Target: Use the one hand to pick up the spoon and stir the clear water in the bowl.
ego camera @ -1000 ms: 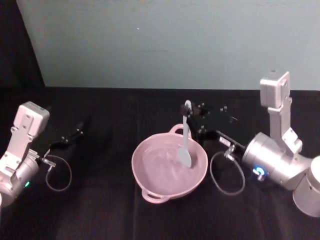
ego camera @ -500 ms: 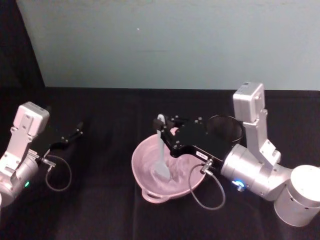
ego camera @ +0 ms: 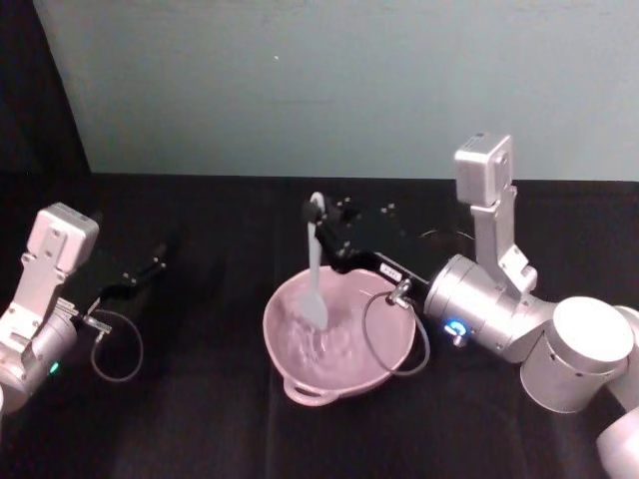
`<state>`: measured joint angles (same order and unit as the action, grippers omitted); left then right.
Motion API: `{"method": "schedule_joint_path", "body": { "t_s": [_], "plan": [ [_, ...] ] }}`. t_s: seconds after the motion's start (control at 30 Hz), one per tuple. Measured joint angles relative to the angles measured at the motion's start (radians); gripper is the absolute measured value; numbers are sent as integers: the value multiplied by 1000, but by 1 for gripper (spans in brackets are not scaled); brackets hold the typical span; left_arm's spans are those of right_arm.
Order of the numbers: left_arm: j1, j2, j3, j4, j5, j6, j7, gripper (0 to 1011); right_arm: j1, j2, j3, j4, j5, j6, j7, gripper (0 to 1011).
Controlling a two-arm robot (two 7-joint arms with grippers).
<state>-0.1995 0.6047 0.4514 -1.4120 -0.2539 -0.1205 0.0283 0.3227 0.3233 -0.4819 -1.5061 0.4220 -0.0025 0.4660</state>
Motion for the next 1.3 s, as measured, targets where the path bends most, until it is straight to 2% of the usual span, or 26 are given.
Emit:
{"method": "schedule_joint_path", "body": {
  "t_s": [0.13, 0.33, 0.5, 0.67, 0.77, 0.97, 1.13, 1.3],
  "plan": [
    [0, 0, 0, 0, 0, 0, 0, 1005, 7, -5, 30, 26, 11, -16, -16, 110],
    [0, 0, 0, 0, 0, 0, 0, 1005, -11, 19, 66, 12, 17, -18, -36, 110],
    [0, 0, 0, 0, 0, 0, 0, 1005, -61, 62, 98, -51, 19, -3, -48, 110],
    [0, 0, 0, 0, 0, 0, 0, 1005, -100, 85, 108, -98, 20, 8, -54, 110],
    [0, 0, 0, 0, 0, 0, 0, 1005, -128, 96, 107, -134, 20, 15, -54, 110],
    [0, 0, 0, 0, 0, 0, 0, 1005, -154, 97, 77, -184, 14, 23, -44, 110],
    [0, 0, 0, 0, 0, 0, 0, 1005, -145, 77, 40, -192, 10, 28, -28, 109],
    [0, 0, 0, 0, 0, 0, 0, 1005, -110, 48, 13, -157, 6, 27, -16, 110]
  ]
}}
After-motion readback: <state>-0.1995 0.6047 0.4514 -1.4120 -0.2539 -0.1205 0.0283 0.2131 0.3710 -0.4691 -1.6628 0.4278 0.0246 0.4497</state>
